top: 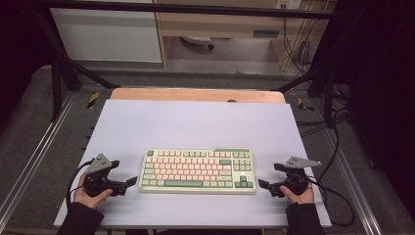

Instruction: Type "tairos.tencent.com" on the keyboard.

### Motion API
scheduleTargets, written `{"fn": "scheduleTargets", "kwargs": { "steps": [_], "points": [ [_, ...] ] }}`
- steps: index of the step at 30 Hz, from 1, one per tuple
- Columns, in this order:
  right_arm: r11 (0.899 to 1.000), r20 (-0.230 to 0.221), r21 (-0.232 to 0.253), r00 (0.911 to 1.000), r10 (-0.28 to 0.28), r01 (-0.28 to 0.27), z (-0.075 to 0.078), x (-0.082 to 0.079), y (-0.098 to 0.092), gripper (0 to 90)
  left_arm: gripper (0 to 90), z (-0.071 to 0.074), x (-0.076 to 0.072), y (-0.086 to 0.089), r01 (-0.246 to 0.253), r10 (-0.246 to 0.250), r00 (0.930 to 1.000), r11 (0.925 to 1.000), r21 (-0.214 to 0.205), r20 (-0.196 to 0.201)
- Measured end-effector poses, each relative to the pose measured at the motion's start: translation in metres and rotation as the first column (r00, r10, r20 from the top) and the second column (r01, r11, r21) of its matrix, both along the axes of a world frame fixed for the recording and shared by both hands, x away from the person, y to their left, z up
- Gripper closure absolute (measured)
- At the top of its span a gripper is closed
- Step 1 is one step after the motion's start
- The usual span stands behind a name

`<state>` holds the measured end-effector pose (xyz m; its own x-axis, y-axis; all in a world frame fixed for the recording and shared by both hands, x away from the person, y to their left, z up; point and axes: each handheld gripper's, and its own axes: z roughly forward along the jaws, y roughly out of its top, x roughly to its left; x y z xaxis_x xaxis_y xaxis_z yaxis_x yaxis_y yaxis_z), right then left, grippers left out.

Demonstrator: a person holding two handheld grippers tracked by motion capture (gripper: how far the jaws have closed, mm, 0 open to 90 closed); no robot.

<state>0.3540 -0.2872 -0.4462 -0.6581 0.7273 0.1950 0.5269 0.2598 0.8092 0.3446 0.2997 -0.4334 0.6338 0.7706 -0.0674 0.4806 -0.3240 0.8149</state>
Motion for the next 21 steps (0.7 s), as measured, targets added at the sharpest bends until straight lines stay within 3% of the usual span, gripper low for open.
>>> {"fn": "scheduleTargets", "kwargs": {
  "steps": [21],
  "points": [
    [1.0,-0.004,-0.001,1.0,0.0,0.0,0.0,-0.001,0.0,0.6,10.6,0.011,-0.003,-0.014,0.017,-0.017,0.9998,0.9998,-0.001,0.002]
  ]
}}
